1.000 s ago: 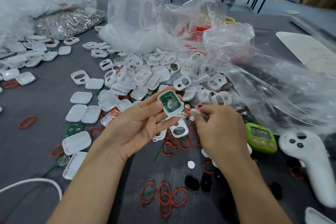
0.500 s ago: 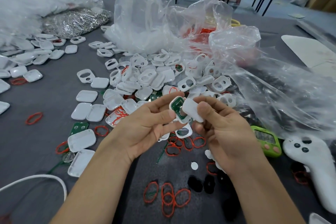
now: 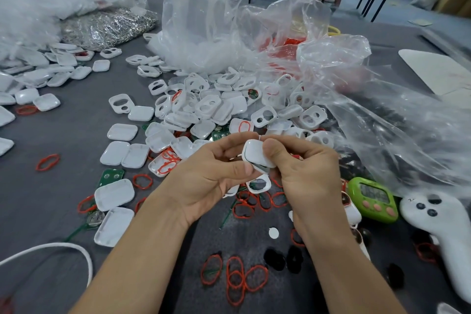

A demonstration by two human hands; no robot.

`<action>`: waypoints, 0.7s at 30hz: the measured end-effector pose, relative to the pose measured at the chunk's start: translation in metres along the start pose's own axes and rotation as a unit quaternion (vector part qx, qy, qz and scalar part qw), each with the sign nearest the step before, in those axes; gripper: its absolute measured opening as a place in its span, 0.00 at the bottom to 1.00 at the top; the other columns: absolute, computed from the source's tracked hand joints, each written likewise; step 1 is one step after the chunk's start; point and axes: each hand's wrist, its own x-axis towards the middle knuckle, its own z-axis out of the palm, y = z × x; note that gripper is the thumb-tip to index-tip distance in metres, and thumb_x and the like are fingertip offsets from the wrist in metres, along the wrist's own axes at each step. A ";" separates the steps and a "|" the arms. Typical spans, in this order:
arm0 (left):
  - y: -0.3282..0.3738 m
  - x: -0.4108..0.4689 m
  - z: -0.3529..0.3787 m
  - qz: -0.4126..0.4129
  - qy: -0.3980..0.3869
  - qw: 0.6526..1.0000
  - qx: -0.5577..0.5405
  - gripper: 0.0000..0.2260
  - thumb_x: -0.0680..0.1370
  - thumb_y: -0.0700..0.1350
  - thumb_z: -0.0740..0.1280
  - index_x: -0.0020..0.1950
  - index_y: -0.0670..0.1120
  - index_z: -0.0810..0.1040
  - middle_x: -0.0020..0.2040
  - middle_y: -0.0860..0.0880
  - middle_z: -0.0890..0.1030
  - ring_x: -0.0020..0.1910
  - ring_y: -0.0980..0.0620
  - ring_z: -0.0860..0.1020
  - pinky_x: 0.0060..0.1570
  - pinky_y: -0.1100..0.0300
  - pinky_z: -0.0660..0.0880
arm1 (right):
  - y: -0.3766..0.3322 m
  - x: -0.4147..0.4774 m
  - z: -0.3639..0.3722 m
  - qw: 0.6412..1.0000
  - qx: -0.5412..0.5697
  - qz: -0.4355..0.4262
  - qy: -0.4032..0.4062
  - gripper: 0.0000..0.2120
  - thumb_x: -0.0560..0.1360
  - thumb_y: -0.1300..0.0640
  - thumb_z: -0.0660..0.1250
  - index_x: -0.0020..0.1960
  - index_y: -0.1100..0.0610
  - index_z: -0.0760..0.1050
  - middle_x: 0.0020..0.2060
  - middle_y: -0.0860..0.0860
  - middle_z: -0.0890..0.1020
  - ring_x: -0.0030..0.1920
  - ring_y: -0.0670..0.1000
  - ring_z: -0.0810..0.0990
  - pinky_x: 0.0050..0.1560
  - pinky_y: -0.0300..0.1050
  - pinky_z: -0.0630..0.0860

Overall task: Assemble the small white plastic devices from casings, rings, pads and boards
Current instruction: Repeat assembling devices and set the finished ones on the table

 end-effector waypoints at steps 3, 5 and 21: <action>-0.001 0.001 0.002 0.004 0.011 1.000 0.003 0.21 0.67 0.26 0.68 0.57 0.40 0.83 0.53 0.40 0.85 0.51 0.43 0.85 0.54 0.51 0.83 | 0.003 -0.001 0.002 0.995 -0.080 -0.047 0.040 0.07 0.74 0.52 0.78 0.42 0.39 0.87 0.37 0.41 0.87 0.34 0.43 0.84 0.36 0.37 0.79; 0.000 0.000 0.002 0.010 0.019 1.000 0.010 0.21 0.67 0.26 0.69 0.57 0.40 0.83 0.52 0.40 0.85 0.50 0.43 0.85 0.53 0.52 0.84 | 0.003 -0.002 0.004 0.991 -0.106 -0.067 0.049 0.06 0.73 0.52 0.78 0.41 0.41 0.86 0.37 0.39 0.86 0.38 0.41 0.85 0.36 0.31 0.77; 0.001 -0.001 0.004 0.055 0.020 0.998 0.034 0.21 0.64 0.26 0.69 0.50 0.46 0.88 0.47 0.43 0.87 0.46 0.48 0.85 0.46 0.59 0.83 | 0.000 -0.002 -0.014 0.982 -0.125 -0.059 -0.128 0.20 0.67 0.51 0.75 0.58 0.39 0.84 0.44 0.45 0.88 0.44 0.49 0.87 0.48 0.55 0.85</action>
